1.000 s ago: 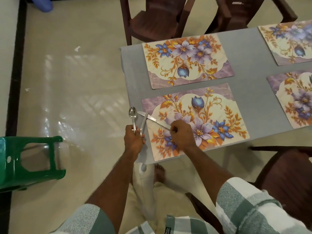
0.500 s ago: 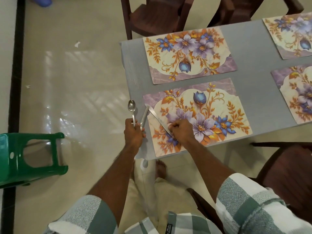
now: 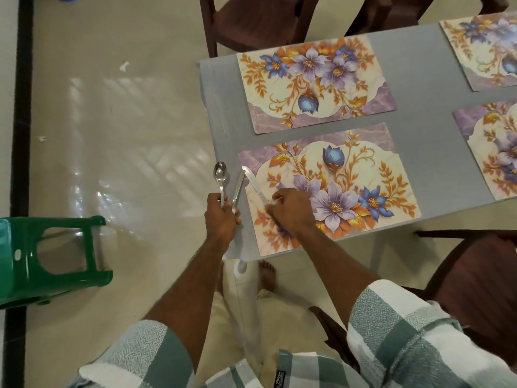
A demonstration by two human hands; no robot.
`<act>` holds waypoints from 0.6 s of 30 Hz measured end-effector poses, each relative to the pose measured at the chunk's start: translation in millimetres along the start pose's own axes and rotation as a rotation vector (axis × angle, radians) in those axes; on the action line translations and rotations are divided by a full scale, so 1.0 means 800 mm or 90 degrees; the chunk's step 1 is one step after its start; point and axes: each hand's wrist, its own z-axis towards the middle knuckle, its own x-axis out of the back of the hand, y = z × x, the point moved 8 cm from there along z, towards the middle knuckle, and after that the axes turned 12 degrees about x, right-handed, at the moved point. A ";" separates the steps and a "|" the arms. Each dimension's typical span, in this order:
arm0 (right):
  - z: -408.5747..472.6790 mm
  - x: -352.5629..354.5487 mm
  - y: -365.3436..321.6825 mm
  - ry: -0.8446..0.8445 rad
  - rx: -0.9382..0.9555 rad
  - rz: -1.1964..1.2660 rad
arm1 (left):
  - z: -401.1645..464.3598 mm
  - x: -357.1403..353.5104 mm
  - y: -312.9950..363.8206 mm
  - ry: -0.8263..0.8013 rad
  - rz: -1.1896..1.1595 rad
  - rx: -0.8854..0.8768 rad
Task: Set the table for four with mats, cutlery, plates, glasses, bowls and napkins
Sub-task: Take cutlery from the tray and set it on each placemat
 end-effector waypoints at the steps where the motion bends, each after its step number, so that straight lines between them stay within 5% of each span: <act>1: 0.002 -0.006 -0.005 -0.018 0.002 -0.025 | 0.001 0.002 0.001 0.006 0.004 -0.001; 5: 0.002 -0.014 -0.024 -0.036 0.037 -0.145 | 0.003 0.006 0.005 0.016 0.008 -0.007; 18: -0.023 -0.047 -0.013 -0.014 -0.036 -0.077 | -0.011 -0.003 0.027 -0.039 -0.042 -0.017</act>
